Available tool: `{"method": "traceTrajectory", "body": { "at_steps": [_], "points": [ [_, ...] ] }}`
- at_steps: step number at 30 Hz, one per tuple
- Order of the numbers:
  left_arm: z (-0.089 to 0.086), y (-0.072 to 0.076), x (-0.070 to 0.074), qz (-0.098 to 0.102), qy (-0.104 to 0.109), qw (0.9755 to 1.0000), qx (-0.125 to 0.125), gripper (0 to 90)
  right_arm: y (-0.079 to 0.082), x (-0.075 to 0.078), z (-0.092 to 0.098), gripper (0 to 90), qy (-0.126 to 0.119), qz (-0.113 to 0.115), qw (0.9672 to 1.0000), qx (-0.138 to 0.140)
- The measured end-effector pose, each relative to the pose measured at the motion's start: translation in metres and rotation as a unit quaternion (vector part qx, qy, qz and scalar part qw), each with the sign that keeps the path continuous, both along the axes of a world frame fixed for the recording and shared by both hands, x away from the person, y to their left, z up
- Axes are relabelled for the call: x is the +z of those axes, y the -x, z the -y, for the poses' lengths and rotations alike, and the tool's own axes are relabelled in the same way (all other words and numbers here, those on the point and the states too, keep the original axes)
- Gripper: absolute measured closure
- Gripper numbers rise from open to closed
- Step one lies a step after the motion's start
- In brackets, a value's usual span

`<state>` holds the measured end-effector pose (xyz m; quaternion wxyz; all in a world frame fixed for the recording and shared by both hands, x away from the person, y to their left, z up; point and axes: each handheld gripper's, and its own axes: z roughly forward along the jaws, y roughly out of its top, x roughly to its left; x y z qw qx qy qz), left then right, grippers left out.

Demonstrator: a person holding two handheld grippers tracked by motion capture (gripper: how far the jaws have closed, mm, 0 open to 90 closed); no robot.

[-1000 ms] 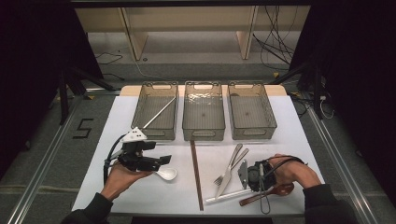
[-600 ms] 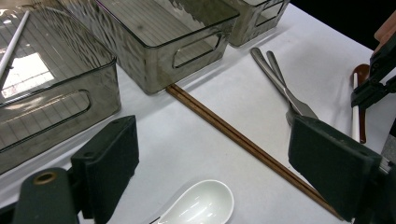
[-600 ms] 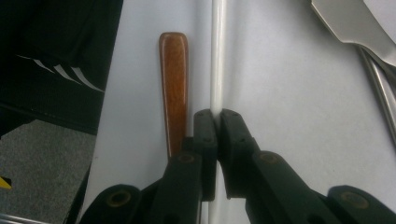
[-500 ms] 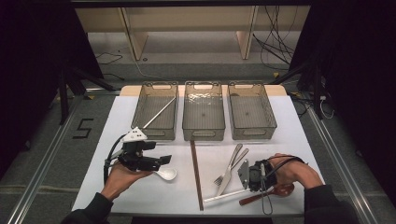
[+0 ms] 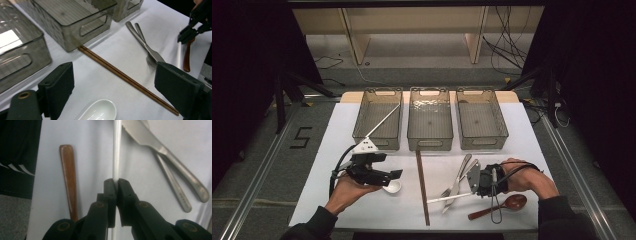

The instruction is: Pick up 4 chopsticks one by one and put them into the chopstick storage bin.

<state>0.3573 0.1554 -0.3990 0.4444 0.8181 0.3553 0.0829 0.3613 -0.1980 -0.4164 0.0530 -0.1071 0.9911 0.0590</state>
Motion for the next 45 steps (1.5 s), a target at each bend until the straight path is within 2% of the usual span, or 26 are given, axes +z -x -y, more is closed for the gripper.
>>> {"method": "traceTrajectory", "body": {
  "at_steps": [1, 8, 12, 13, 14, 16, 22, 26, 29, 31, 32, 34, 35, 37, 41, 45],
  "points": [
    [0.0, 0.0, 0.0, 0.0, 0.0, 1.0, 0.0, 15.6, 0.0, 0.0, 0.0, 86.6, 0.0, 0.0, 1.0, 0.0],
    [0.026, 0.003, 0.0, -0.005, -0.019, 0.9989, -0.042, 15.6, -0.004, 0.006, -0.009, 86.6, -0.008, 0.017, 0.9998, -0.002],
    [0.037, 0.003, -0.002, -0.009, -0.042, 0.997, -0.064, 15.6, -0.005, 0.009, -0.012, 86.6, -0.016, 0.027, 0.9995, -0.005],
    [0.037, 0.003, -0.002, -0.009, -0.042, 0.997, -0.064, 15.6, -0.005, 0.01, -0.013, 86.6, -0.015, 0.029, 0.9995, -0.004],
    [0.043, 0.003, -0.003, -0.017, -0.052, 0.9956, -0.077, 15.6, -0.005, 0.011, -0.014, 86.5, -0.013, 0.029, 0.9995, -0.006],
    [0.049, 0.003, -0.004, -0.021, -0.065, 0.9942, -0.083, 15.6, -0.005, 0.012, -0.016, 86.6, -0.014, 0.032, 0.9994, -0.005],
    [0.064, 0.003, -0.007, -0.035, -0.083, 0.9901, -0.108, 16.0, -0.004, 0.013, -0.021, 86.5, -0.012, 0.037, 0.9992, -0.005],
    [0.076, 0.005, -0.01, -0.026, -0.106, 0.9853, -0.131, 18.3, -0.003, 0.014, -0.024, 86.5, -0.013, 0.041, 0.999, -0.003],
    [0.084, 0.006, -0.013, -0.033, -0.119, 0.9805, -0.153, 21.4, -0.003, 0.014, -0.025, 86.5, -0.014, 0.045, 0.9989, -0.002],
    [0.087, 0.006, -0.014, -0.031, -0.122, 0.9796, -0.157, 23.7, -0.003, 0.014, -0.026, 86.5, -0.012, 0.047, 0.9988, -0.002],
    [0.092, 0.007, -0.016, -0.035, -0.124, 0.9784, -0.162, 25.4, -0.003, 0.013, -0.026, 86.5, -0.017, 0.048, 0.9987, -0.001],
    [0.098, 0.008, -0.018, -0.032, -0.14, 0.9748, -0.171, 27.8, -0.003, 0.014, -0.028, 86.5, -0.012, 0.05, 0.9987, -0.002],
    [0.1, 0.009, -0.018, -0.029, -0.145, 0.9731, -0.177, 29.6, -0.003, 0.013, -0.028, 86.5, -0.014, 0.05, 0.9986, -0.001],
    [0.103, 0.009, -0.019, -0.033, -0.144, 0.9723, -0.181, 33.8, -0.002, 0.014, -0.029, 86.5, -0.013, 0.052, 0.9986, -0.003],
    [0.109, 0.008, -0.02, -0.032, -0.155, 0.9685, -0.192, 42.5, 0.0, 0.016, -0.032, 86.5, -0.014, 0.056, 0.9984, 0.001],
    [0.114, 0.009, -0.018, -0.028, -0.167, 0.9633, -0.208, 52.1, 0.001, 0.016, -0.034, 86.5, -0.014, 0.059, 0.9982, 0.001]
  ]
}}
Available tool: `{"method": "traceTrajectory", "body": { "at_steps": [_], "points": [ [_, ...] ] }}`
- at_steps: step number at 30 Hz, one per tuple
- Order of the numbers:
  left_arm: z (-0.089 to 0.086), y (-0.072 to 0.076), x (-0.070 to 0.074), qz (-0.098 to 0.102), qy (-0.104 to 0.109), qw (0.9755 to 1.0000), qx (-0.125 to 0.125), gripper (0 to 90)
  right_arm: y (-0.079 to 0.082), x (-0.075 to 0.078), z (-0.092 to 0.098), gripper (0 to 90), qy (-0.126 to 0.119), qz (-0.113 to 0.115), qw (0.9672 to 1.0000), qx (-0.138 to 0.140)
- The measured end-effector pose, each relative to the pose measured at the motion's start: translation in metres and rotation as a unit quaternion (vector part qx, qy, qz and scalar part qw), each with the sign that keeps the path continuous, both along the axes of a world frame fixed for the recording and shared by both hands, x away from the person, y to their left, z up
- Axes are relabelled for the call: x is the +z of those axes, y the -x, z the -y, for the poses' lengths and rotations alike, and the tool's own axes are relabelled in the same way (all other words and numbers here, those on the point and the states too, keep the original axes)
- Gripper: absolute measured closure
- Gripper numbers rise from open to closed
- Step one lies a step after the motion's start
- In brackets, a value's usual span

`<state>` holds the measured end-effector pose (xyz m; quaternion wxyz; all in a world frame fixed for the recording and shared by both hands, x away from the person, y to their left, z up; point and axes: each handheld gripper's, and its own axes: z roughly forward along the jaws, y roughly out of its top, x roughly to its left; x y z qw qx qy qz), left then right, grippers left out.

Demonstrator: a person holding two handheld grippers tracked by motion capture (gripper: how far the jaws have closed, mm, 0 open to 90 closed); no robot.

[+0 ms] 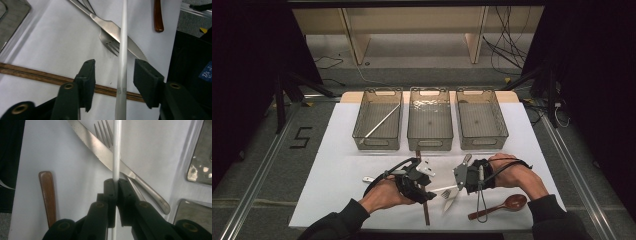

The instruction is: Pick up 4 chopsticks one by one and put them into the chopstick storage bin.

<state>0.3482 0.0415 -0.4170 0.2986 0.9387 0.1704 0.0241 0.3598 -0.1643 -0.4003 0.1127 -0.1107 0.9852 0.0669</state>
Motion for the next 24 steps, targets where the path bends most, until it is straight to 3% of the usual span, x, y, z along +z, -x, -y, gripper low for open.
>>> {"method": "traceTrajectory", "body": {
  "at_steps": [18, 24],
  "points": [
    [0.011, 0.002, -0.003, -0.003, -0.027, 0.9989, -0.037, 79.8, 0.004, 0.0, -0.004, 86.5, -0.003, 0.005, 0.9999, 0.01],
    [0.011, 0.003, -0.002, 0.002, -0.033, 0.9986, -0.041, 82.0, 0.004, 0.0, -0.004, 86.3, 0.0, 0.011, 0.9997, 0.02]
  ]
}}
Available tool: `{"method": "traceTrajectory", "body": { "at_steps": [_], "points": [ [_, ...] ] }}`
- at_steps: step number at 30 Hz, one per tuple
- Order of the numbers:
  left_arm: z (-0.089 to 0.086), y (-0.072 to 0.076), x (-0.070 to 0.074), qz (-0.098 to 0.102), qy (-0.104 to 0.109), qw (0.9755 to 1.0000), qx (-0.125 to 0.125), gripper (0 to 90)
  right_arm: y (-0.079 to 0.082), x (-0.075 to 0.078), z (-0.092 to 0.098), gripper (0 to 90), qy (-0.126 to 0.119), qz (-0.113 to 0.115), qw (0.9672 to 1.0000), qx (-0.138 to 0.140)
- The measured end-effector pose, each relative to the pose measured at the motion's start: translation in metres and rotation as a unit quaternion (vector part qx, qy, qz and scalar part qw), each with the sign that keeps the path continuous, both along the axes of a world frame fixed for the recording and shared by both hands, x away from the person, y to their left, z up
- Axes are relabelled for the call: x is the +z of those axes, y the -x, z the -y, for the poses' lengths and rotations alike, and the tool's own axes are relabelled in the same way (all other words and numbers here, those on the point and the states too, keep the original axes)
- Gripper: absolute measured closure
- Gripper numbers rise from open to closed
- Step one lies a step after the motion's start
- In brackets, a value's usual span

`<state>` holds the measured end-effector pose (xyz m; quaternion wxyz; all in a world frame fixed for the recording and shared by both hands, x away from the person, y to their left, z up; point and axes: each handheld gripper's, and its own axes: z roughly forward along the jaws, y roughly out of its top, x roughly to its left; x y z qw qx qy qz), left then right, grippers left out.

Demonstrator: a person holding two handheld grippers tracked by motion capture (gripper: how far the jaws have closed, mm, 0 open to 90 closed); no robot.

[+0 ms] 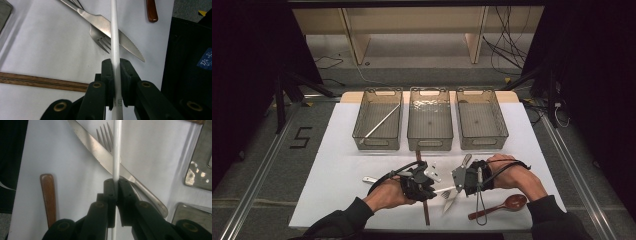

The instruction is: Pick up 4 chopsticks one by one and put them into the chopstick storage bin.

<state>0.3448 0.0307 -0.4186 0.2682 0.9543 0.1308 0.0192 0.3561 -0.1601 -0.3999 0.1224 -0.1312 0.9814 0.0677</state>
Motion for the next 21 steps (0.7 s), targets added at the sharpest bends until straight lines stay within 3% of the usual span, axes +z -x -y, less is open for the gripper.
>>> {"method": "traceTrajectory", "body": {
  "at_steps": [4, 8, 12, 15, 16, 17, 18, 20, 21],
  "points": [
    [-0.003, 0.0, 0.003, 0.006, 0.006, 0.9999, 0.006, 82.5, 0.001, 0.002, 0.001, 84.2, -0.015, 0.002, 0.9998, -0.016],
    [-0.01, -0.003, 0.006, 0.011, 0.008, 0.9997, 0.019, 82.6, -0.002, 0.009, 0.006, 62.2, -0.053, 0.031, 0.997, -0.047],
    [-0.023, -0.011, 0.008, 0.015, 0.015, 0.9989, 0.041, 82.6, -0.001, 0.018, 0.016, 51.3, -0.105, 0.04, 0.9894, -0.091],
    [-0.033, -0.016, 0.01, 0.018, 0.019, 0.9979, 0.059, 82.6, -0.003, 0.02, 0.022, 44.7, -0.147, 0.044, 0.9787, -0.137],
    [-0.033, -0.016, 0.01, 0.018, 0.019, 0.9979, 0.059, 82.6, -0.003, 0.02, 0.022, 44.7, -0.147, 0.044, 0.9787, -0.137],
    [-0.039, -0.019, 0.012, 0.02, 0.025, 0.9968, 0.074, 82.6, -0.004, 0.021, 0.026, 41.3, -0.183, 0.039, 0.9687, -0.163],
    [-0.043, -0.02, 0.013, 0.021, 0.027, 0.9963, 0.079, 82.6, -0.004, 0.021, 0.028, 38.0, -0.193, 0.046, 0.9652, -0.171],
    [-0.049, -0.023, 0.015, 0.023, 0.034, 0.9949, 0.092, 82.6, -0.004, 0.019, 0.032, 37.7, -0.24, 0.043, 0.9482, -0.204],
    [-0.052, -0.025, 0.016, 0.024, 0.038, 0.994, 0.099, 82.6, -0.004, 0.018, 0.034, 36.9, -0.262, 0.043, 0.9381, -0.223]
  ]
}}
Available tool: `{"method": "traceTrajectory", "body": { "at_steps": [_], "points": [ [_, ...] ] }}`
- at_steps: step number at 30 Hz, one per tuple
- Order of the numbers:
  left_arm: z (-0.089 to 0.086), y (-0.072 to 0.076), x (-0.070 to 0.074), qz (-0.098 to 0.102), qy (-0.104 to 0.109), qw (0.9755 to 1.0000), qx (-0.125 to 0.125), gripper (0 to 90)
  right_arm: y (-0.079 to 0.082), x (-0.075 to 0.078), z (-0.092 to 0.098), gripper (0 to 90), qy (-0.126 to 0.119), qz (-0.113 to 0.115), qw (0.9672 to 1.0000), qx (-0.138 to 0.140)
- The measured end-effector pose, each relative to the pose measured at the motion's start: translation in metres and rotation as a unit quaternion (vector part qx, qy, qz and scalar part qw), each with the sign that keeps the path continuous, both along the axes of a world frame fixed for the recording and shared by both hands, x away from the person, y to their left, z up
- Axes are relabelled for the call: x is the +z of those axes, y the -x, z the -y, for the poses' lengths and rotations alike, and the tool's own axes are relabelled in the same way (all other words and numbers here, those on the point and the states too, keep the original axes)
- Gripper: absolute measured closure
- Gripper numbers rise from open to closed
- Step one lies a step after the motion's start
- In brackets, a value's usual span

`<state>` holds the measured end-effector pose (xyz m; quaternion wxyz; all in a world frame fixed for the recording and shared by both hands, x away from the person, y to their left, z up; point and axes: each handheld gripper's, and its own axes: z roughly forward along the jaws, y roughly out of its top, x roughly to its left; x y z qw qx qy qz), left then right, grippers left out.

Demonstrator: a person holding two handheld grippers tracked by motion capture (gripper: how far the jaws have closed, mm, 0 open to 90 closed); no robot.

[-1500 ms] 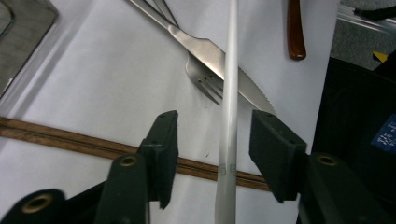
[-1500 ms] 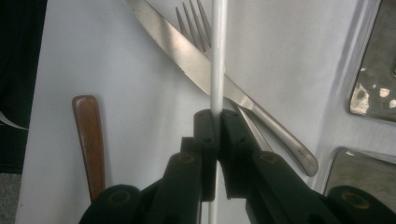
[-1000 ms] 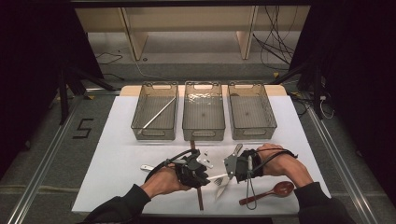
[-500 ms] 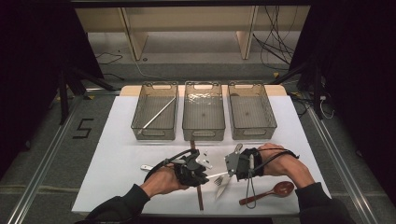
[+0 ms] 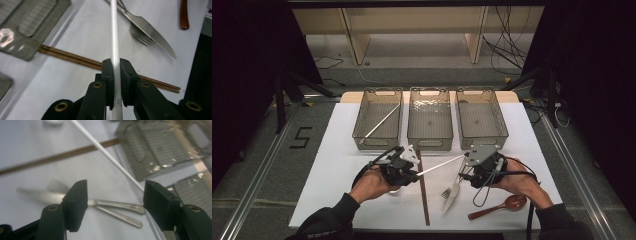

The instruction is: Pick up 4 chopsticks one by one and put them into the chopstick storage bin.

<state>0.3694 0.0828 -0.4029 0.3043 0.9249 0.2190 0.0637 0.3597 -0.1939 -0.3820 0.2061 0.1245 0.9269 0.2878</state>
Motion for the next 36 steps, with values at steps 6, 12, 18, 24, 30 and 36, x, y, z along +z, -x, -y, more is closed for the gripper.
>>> {"method": "traceTrajectory", "body": {
  "at_steps": [6, 12, 18, 24, 30, 36],
  "points": [
    [-0.019, -0.01, 0.005, 0.006, 0.017, 0.9992, 0.034, 82.6, 0.003, -0.009, 0.02, 32.5, -0.115, -0.017, 0.9882, -0.1],
    [-0.033, -0.018, 0.009, 0.008, 0.036, 0.9967, 0.073, 82.6, 0.012, -0.011, 0.036, 29.2, -0.187, -0.041, 0.9701, -0.15],
    [-0.042, -0.023, 0.012, 0.011, 0.047, 0.9941, 0.097, 82.6, 0.023, -0.012, 0.042, 27.3, -0.206, -0.045, 0.9633, -0.166],
    [-0.057, -0.036, 0.018, 0.018, 0.056, 0.9893, 0.133, 82.6, 0.028, -0.016, 0.044, 26.4, -0.206, -0.054, 0.9612, -0.175],
    [-0.075, -0.05, 0.022, 0.023, 0.066, 0.9831, 0.169, 82.6, 0.028, -0.017, 0.046, 25.5, -0.208, -0.057, 0.9598, -0.18],
    [-0.095, -0.066, 0.028, 0.037, 0.075, 0.9743, 0.209, 82.6, 0.028, -0.018, 0.048, 23.1, -0.212, -0.06, 0.9571, -0.189]
  ]
}}
